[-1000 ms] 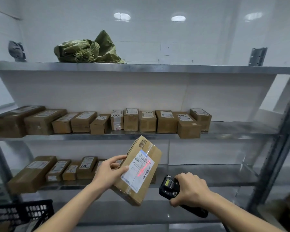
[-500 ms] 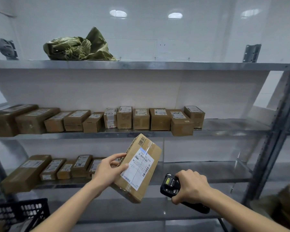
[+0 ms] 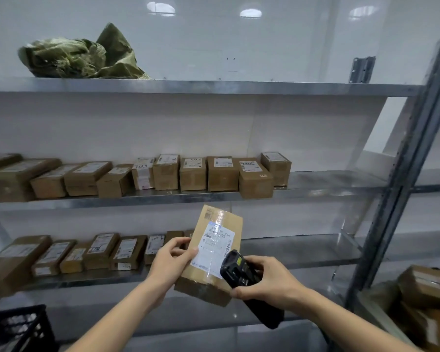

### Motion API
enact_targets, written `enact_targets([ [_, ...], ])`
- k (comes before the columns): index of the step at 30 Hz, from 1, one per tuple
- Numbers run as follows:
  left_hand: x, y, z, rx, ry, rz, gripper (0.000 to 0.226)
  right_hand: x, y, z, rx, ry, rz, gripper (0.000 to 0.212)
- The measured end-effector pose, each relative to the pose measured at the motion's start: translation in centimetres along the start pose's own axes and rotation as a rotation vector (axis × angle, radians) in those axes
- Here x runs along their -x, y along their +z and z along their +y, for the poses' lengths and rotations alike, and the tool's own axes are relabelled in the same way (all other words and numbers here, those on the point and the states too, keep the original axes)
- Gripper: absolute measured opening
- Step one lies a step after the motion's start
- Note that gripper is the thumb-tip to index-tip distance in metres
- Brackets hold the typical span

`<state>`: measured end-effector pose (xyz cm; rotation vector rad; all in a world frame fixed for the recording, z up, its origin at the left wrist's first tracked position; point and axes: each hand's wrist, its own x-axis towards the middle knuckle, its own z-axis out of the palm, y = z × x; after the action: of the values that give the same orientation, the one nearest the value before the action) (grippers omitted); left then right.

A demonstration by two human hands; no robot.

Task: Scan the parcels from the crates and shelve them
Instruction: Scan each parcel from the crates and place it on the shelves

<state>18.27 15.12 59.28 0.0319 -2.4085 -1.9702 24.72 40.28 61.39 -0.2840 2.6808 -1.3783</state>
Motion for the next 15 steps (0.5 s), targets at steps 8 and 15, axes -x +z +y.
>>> enact_targets([
  [8,-0.4,5.6,-1.2,0.249,-0.177,-0.239,0.047,0.4,-3.5,5.4,-0.069,0.020,0.057,0.048],
  [15,-2.6,8.6,-3.7,0.068,-0.083,-0.421,0.091,-1.1,-6.4,10.1,-0.080,0.060,0.037,0.051],
])
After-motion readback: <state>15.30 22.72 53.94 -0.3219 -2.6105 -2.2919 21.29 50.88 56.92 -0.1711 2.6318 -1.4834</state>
